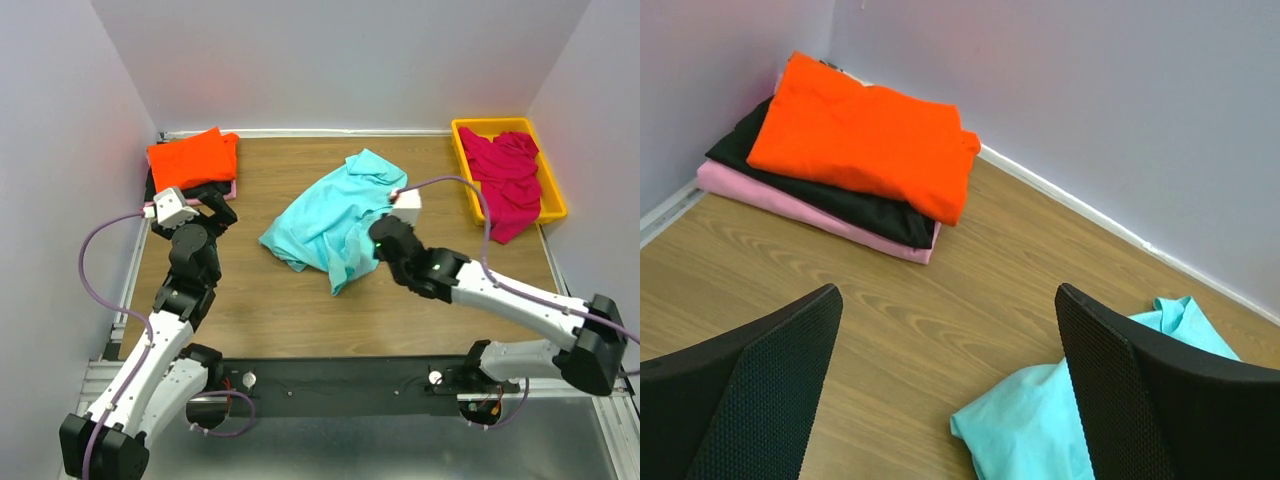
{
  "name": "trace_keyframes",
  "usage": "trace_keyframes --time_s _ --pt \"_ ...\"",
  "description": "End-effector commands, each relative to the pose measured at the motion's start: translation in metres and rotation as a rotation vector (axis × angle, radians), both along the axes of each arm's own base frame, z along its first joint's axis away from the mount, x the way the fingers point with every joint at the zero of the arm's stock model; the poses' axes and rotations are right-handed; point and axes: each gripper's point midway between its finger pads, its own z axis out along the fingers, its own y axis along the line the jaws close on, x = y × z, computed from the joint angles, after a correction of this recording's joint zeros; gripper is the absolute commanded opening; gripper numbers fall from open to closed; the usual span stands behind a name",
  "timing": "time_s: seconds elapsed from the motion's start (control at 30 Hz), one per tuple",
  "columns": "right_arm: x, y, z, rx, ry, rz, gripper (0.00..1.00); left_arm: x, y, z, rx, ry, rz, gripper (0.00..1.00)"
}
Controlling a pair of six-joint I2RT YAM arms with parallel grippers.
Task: Fold and stack the t-shirts
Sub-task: Flatten the tshirt out
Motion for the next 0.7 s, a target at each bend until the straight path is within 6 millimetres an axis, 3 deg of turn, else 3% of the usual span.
trace_keyframes --time_s 0.0,0.1,0.2,0.3,0.37,0.4,0.53,0.67 --pt "0.017 -0.088 -0.005 -0.046 -0.001 -0.225 0.03 0.009 -0.014 0.002 0.019 0.015 -0.059 0.92" --pt "0.017 -0.103 -0.012 -0.053 0.012 -0.254 0.01 0.018 -0.032 -0.009 0.033 0.054 -0.116 0.91" --pt "0.018 -0.106 -0.019 -0.043 0.034 -0.258 0.01 0.024 -0.044 -0.016 0.034 0.079 -0.147 0.9" --pt "0.013 -0.079 -0.025 0.03 0.099 -0.143 0.01 0.028 -0.052 -0.024 0.042 0.1 -0.164 0.9" --pt "0.004 -0.047 -0.039 0.1 0.172 -0.007 0.06 0.03 -0.052 -0.025 0.046 0.106 -0.161 0.9" --pt "-0.008 -0.029 -0.045 0.129 0.209 0.067 0.08 0.03 -0.052 -0.025 0.047 0.107 -0.159 0.9" --pt "-0.035 0.013 -0.065 0.131 0.249 0.159 0.3 0.03 -0.051 -0.026 0.049 0.107 -0.152 0.91" --pt "-0.051 0.042 -0.079 0.12 0.293 0.2 0.39 0.03 -0.051 -0.026 0.051 0.107 -0.155 0.91"
